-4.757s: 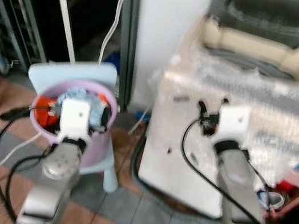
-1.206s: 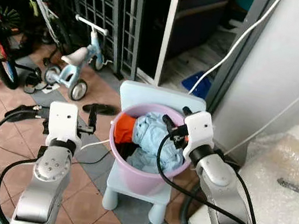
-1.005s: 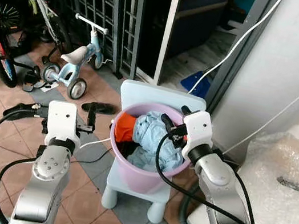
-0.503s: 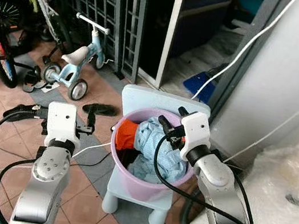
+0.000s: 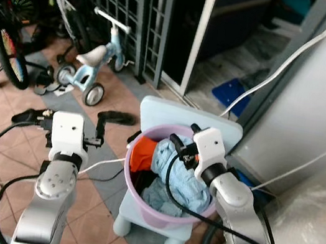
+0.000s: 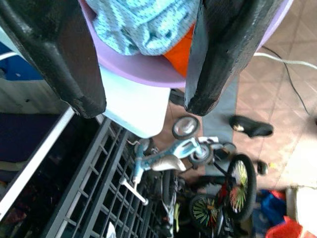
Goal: Clothes washing
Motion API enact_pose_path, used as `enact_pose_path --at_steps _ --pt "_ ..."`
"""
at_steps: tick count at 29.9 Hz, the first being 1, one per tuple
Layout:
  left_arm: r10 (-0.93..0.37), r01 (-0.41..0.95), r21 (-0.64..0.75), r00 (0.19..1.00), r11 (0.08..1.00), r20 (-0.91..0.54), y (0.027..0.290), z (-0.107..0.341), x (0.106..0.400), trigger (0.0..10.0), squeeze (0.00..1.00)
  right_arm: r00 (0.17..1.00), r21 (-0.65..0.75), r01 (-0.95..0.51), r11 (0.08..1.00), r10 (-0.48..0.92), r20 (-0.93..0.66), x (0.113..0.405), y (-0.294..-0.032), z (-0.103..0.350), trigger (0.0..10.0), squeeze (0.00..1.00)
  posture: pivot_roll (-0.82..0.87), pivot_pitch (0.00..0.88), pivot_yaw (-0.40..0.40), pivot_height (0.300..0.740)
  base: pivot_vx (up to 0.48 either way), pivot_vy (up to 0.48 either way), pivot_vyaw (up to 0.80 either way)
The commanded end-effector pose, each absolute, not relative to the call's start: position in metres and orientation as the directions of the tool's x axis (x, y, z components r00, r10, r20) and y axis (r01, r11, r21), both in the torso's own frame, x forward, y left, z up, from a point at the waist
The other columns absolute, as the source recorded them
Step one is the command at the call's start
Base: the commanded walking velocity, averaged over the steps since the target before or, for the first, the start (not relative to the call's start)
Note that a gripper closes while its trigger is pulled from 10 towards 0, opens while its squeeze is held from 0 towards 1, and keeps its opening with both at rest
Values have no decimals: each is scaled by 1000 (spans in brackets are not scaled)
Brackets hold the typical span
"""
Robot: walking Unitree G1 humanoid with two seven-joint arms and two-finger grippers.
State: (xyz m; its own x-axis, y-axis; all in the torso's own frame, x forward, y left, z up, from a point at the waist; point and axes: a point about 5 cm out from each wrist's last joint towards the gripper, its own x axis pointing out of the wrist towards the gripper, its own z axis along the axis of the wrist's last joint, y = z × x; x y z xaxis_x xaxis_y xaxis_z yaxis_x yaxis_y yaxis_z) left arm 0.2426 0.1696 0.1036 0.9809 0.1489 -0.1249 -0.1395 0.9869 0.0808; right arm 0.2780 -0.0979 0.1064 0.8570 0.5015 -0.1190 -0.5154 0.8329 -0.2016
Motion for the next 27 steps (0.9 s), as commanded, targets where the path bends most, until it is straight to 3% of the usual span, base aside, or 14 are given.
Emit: enact_pose_path --at_steps 1,15,20,27 --pt "152 -142 84 981 986 -123 170 106 242 10000 0 856 -201 -516 833 497 -140 277 -101 102 10000 0 -14 0 -13 740 0 0 0" --pt "143 -131 96 980 987 -135 170 105 239 10000 0 889 -214 -456 864 430 -159 279 -112 99 10000 0 -12 0 -7 740 271 0 0" --pt "139 -126 100 981 987 -136 171 105 241 10000 0 902 -179 -427 886 404 -155 278 -116 98 10000 0 -18 0 4 740 290 0 -628" --pt "126 -115 85 983 990 -131 170 106 243 10000 0 905 -180 -421 889 397 -155 277 -116 97 10000 0 -22 0 13 740 248 0 0"
